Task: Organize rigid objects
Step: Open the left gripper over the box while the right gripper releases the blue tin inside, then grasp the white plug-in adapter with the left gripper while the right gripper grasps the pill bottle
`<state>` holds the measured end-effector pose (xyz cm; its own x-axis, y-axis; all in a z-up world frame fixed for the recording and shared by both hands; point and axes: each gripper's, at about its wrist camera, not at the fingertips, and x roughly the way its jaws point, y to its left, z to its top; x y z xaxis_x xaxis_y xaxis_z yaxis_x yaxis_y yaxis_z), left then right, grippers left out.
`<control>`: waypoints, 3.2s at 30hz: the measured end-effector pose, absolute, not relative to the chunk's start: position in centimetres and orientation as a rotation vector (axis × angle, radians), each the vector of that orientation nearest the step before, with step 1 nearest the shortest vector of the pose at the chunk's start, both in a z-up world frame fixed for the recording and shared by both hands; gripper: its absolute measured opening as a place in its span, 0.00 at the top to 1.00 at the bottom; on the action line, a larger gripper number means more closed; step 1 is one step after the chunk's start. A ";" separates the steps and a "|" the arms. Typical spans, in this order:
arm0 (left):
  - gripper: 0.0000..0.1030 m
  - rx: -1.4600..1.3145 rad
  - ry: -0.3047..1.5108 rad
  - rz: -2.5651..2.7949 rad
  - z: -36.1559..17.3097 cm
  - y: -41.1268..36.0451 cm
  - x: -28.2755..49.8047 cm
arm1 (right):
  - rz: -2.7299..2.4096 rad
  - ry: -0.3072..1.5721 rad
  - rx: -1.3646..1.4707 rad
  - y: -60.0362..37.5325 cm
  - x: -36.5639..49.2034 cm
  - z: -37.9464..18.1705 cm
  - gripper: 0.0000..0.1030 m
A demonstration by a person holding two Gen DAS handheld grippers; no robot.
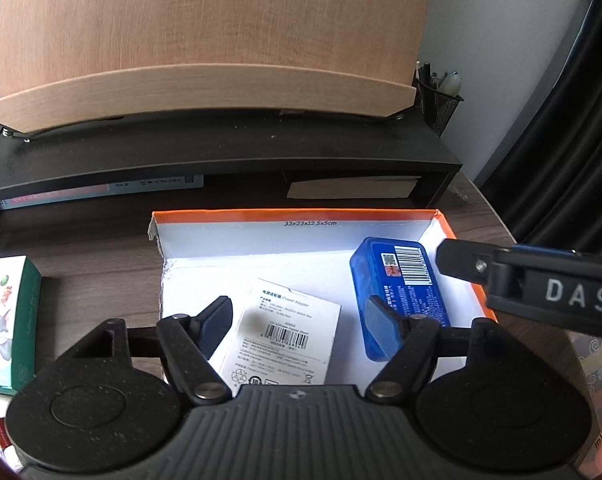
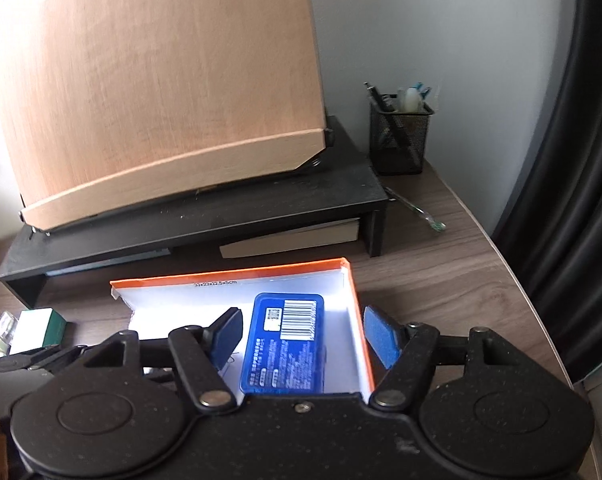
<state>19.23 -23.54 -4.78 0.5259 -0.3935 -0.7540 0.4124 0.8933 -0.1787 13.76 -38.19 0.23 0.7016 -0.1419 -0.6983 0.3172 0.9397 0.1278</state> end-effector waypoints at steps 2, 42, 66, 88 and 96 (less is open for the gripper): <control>0.25 0.018 0.886 -0.474 -4.1 -23.4 18.8 | -0.267 0.739 0.253 -38.4 12.8 0.6 0.19; 0.07 0.018 0.794 -0.261 0.5 -18.9 6.6 | -0.099 0.728 0.259 -36.5 1.2 2.0 0.11; 0.07 -0.046 0.827 -0.054 -1.4 -4.0 6.3 | 0.066 0.806 0.199 -23.9 5.3 0.6 0.11; 0.05 -0.039 0.866 -0.070 -7.6 6.2 12.7 | 0.047 0.875 0.201 -17.1 8.9 -2.4 0.11; 0.15 -0.045 0.830 -0.122 -7.9 6.8 13.0 | 0.057 0.897 0.206 -16.4 9.8 -3.5 0.11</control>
